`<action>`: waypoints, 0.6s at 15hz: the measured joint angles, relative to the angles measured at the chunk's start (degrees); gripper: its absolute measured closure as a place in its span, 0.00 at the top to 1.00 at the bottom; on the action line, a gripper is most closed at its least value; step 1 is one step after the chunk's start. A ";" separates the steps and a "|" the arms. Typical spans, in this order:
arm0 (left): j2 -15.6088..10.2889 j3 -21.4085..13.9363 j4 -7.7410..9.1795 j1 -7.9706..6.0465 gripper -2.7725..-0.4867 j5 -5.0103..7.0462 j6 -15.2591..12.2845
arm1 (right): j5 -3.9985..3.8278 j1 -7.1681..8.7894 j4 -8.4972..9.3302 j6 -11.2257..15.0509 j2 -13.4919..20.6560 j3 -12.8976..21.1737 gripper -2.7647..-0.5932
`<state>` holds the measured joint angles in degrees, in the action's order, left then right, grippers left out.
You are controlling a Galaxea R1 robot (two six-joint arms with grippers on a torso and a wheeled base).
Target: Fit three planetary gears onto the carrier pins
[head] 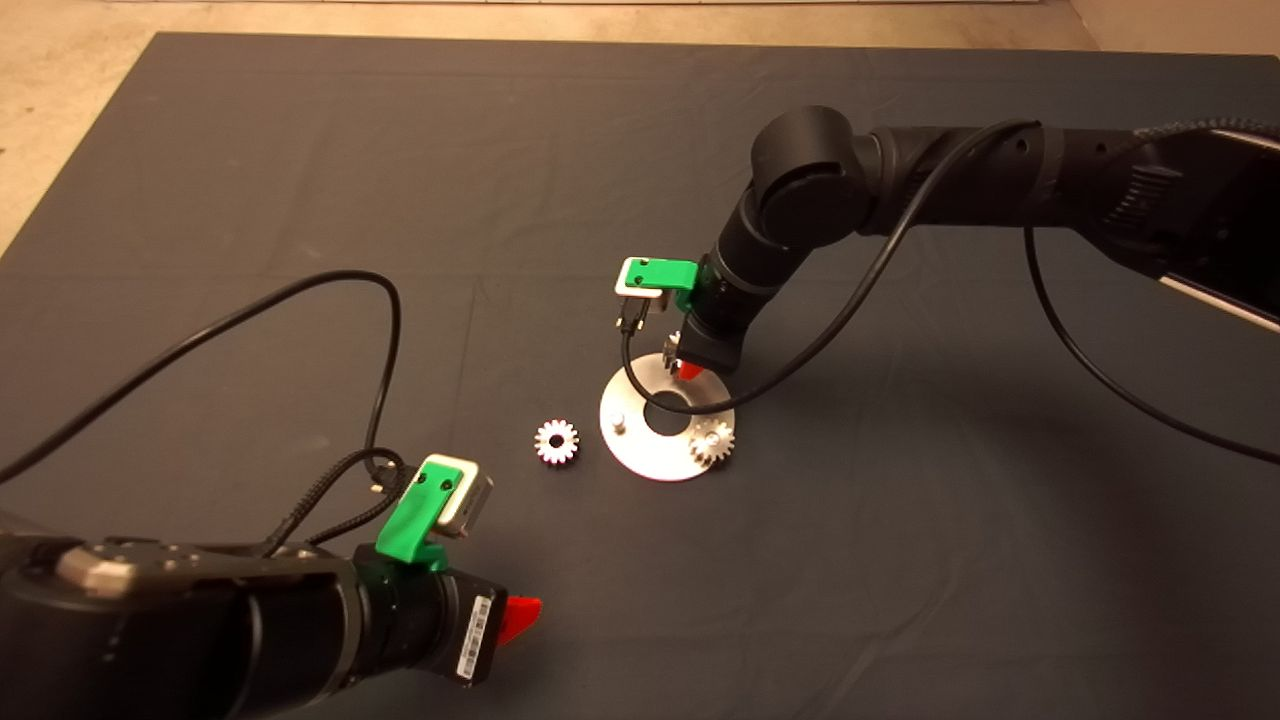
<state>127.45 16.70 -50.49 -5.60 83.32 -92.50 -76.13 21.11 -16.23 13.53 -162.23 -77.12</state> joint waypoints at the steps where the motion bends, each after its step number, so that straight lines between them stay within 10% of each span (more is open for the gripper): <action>1: 0.00 0.00 -0.02 0.00 0.55 0.00 -0.02 | 0.02 0.00 0.00 -0.02 0.00 0.00 0.20; 9: 0.00 0.00 0.00 0.00 0.55 -0.02 0.00 | 0.02 0.00 0.00 -0.02 0.02 0.00 0.19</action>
<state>127.45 16.70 -50.49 -5.60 83.30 -92.50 -76.11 21.11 -16.23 13.51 -162.21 -77.12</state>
